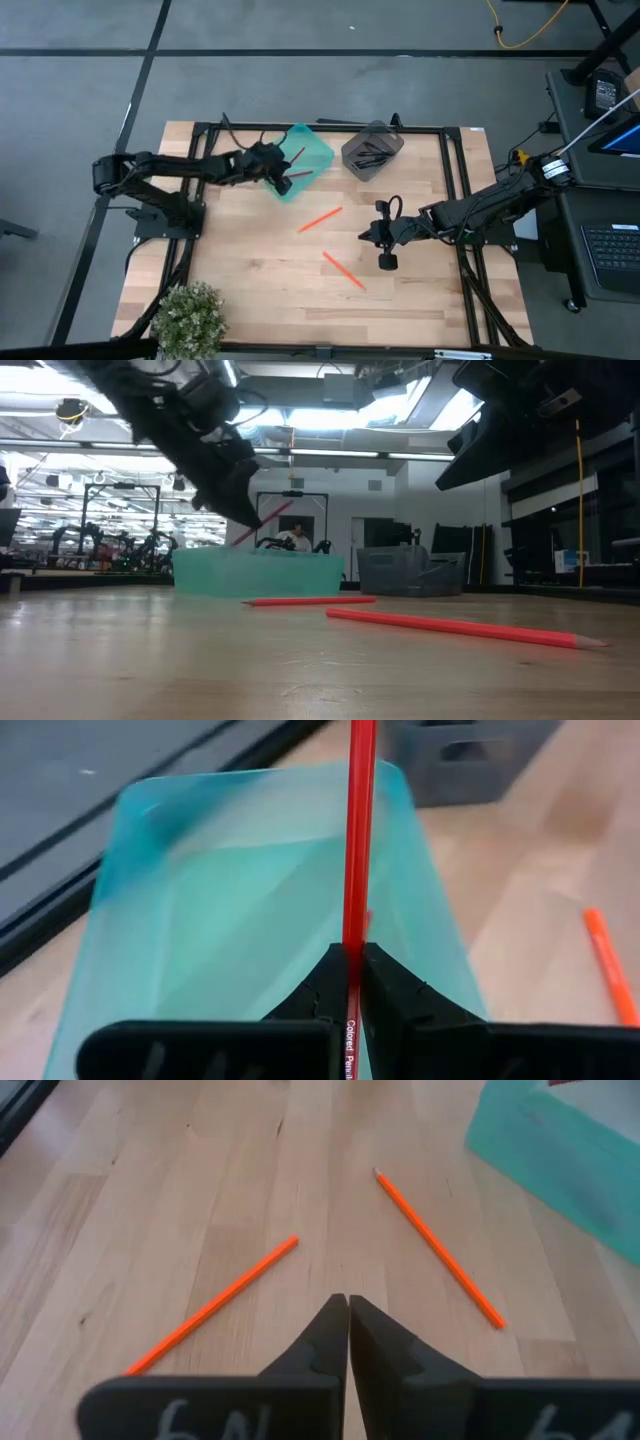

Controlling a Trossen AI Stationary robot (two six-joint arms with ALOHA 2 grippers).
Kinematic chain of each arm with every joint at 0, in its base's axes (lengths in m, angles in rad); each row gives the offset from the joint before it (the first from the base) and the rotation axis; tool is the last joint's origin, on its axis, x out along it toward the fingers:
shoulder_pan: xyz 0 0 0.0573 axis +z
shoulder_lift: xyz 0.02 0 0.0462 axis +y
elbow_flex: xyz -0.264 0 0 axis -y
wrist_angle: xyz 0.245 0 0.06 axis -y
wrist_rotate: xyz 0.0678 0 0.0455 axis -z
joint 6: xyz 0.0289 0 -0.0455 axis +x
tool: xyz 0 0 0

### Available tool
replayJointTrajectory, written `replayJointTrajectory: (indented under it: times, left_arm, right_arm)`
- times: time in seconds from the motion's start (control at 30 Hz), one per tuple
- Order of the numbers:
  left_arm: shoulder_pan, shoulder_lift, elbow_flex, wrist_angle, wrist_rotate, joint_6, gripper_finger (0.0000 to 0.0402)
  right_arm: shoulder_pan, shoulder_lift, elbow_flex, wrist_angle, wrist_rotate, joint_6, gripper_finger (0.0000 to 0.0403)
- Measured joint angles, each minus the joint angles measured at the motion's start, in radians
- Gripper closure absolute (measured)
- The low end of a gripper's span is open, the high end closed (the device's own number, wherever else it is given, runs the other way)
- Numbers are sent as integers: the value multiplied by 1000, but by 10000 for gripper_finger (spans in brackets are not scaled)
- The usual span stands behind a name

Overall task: Sort pens & pencils
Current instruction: Put the red pencil into the green bin

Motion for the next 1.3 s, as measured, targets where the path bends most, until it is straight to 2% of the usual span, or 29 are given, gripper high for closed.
replayJointTrajectory:
  times: [0.13, 0.33, 0.57, 0.8, 0.9, 1.1, 1.3]
  left_arm:
    - [37, 32, 112, -173, 80, 23, 392]
    - [82, 113, 242, -409, 104, 27, 392]
    - [98, 229, 299, -438, 173, 55, 392]
    - [108, 302, 387, -593, 212, 108, 392]
    - [111, 313, 415, -643, 201, 149, 392]
    - [118, 319, 425, -638, 207, 185, 390]
    - [115, 319, 425, -632, 194, 220, 356]
  right_arm:
    - [0, 0, 0, -1, 0, 0, 386]
    - [0, 0, 0, -1, 0, 2, 386]
    - [0, 0, 0, 0, -1, 2, 386]
    - [0, 0, 0, -7, -1, 3, 386]
    - [0, 0, 0, -7, -1, 3, 386]
    - [0, 0, 0, -7, -1, 2, 386]
    - [0, 0, 0, -8, -1, 3, 386]
